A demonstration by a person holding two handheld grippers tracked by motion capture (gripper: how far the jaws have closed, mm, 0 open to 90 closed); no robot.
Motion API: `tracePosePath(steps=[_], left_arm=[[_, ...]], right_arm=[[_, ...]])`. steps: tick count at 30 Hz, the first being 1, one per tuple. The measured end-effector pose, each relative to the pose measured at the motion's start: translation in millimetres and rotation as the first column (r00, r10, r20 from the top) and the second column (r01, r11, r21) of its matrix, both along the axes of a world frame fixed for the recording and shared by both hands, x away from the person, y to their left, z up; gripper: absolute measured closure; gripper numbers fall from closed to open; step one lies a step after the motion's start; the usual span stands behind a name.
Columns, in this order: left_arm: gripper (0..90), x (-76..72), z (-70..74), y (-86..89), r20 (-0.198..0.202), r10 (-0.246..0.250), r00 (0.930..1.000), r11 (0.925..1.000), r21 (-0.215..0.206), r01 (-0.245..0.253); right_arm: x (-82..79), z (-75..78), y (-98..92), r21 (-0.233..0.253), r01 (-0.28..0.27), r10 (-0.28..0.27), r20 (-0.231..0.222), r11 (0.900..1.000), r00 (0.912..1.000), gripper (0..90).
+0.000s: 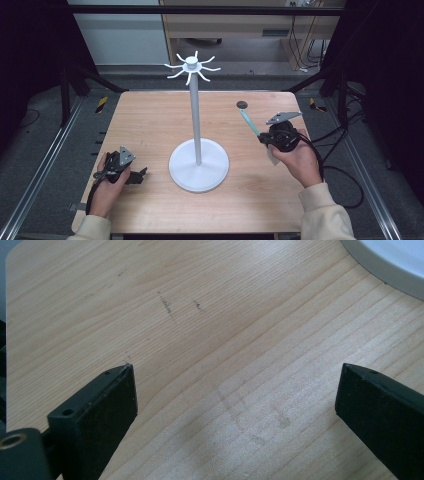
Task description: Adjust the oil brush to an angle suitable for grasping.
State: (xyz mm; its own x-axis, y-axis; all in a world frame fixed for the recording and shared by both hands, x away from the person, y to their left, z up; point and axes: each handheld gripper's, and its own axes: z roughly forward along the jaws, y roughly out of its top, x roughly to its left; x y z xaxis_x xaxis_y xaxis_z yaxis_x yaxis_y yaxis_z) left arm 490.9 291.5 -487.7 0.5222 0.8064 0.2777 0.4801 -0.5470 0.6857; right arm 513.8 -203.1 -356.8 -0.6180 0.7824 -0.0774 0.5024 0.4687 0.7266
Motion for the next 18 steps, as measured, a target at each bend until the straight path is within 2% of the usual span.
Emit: tracePosePath(steps=[9, 13, 18], left_arm=[[2.9, -0.1, 0.0, -0.1, -0.001, -0.001, 1.0000, 1.0000, 0.001, 0.001], [2.9, -0.1, -0.1, 0.0, 0.000, 0.000, 1.0000, 1.0000, -0.001, 0.000], [2.9, -0.2, 0.1, -0.1, 0.001, 0.000, 1.0000, 1.0000, 0.000, 0.000]], right_arm=[[-5.6, 15.9, 9.3, 0.084, 0.023, -0.031, 0.097, 0.996, 0.9948, 82.6], [-9.4, 23.4, 12.8, 0.130, 0.014, -0.030, 0.122, 0.991, 0.9921, 82.6], [-16.6, 32.2, 18.4, 0.154, 0.004, -0.028, 0.154, 0.988, 0.9876, 82.6]])
